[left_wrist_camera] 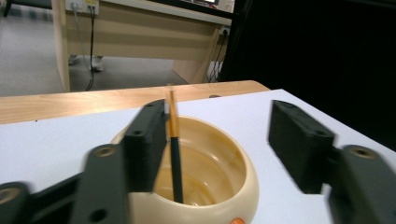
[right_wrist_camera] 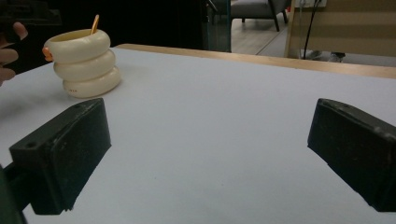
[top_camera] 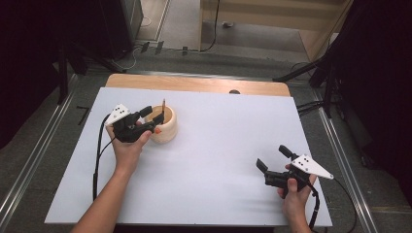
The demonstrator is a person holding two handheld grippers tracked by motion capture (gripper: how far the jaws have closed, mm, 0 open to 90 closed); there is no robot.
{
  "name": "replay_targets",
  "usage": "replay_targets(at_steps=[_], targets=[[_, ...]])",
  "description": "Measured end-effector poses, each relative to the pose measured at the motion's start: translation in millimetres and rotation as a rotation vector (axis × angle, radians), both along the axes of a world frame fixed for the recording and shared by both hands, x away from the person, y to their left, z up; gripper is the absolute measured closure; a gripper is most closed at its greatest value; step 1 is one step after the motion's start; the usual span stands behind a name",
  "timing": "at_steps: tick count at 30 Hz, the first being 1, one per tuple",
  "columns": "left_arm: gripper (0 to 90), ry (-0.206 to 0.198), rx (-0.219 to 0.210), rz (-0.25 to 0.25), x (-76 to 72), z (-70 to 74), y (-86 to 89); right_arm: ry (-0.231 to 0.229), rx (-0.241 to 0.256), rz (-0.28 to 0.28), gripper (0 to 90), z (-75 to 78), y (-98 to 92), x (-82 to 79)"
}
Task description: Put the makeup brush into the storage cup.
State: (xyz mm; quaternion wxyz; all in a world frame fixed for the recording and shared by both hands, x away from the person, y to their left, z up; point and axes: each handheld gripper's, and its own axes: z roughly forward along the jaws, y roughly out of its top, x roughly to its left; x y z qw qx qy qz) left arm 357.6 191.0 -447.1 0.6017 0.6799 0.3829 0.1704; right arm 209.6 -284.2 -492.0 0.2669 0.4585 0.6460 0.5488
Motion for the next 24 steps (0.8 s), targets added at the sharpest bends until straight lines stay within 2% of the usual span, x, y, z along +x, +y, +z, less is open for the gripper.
replay_targets(at_steps=[4,8,14,20,24], targets=[[15.6,-0.005,-0.009,0.009,-3.5,2.0,3.8,-0.002,-0.005,-0.001,0.0,-0.2,-0.7,-0.3],[0.9,-0.015,-0.013,-0.026,-7.7,3.4,8.0,-0.007,-0.009,0.001,0.0,0.2,-0.6,-0.8],[0.0,-0.043,-0.034,-0.044,-18.0,7.1,15.9,-0.008,-0.009,0.0,0.0,0.3,-1.4,-1.2],[0.0,-0.029,-0.02,-0.044,-24.8,3.6,24.5,-0.005,-0.013,0.002,0.0,0.1,-1.0,-1.5],[0.0,-0.025,-0.032,-0.031,-30.5,0.8,29.9,-0.007,-0.018,0.002,0.0,0.1,-0.9,-1.4]])
